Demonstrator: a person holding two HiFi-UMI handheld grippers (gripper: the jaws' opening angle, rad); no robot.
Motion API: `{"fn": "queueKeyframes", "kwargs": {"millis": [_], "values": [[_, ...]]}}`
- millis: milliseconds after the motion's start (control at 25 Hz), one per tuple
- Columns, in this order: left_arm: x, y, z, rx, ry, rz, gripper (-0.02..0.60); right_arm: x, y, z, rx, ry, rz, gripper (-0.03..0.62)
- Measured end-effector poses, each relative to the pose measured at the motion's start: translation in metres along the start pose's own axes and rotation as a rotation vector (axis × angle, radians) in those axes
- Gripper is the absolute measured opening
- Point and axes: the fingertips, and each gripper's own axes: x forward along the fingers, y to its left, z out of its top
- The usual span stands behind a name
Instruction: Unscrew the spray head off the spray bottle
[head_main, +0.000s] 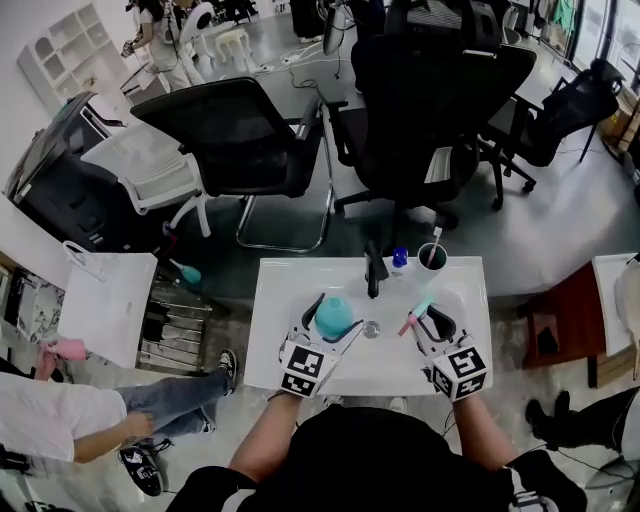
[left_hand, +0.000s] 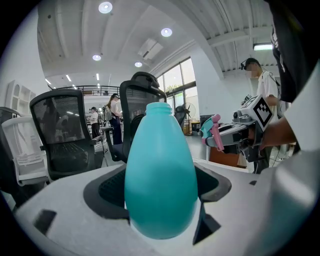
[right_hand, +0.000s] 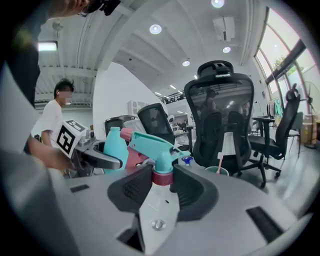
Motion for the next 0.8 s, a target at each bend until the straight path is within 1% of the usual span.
{"fn": "queueKeyframes", "kwargs": {"millis": [120,240,520,680,800], "values": [[0.001,-0.004,-0.004,-0.006,0.010,-0.007,0.396,0.003,-0.009,-0.010,0.008,0.046,-0.045,0.135],[0.002,-0.004,-0.005,-0.007,0.012,-0.007,0.396,0.003,-0.013,-0.015,0.014,0.067,-0.062,0.136],[-0.002,0.005,-0.006,-0.015,0.000,0.037,0.396,0.003,-0.015,-0.009,0.013,0.038,-0.072,0.136],[-0.002,0.008,-0.007,-0.015,-0.002,0.049,0.396,0.002,-0.016,-0.006,-0.004,0.017,-0.077,0.135],[-0.002,0.010,-0.008,-0.016,0.000,0.054,0.396,0.002,-0.017,-0.004,-0.029,0.020,-0.080,0.133]]}}
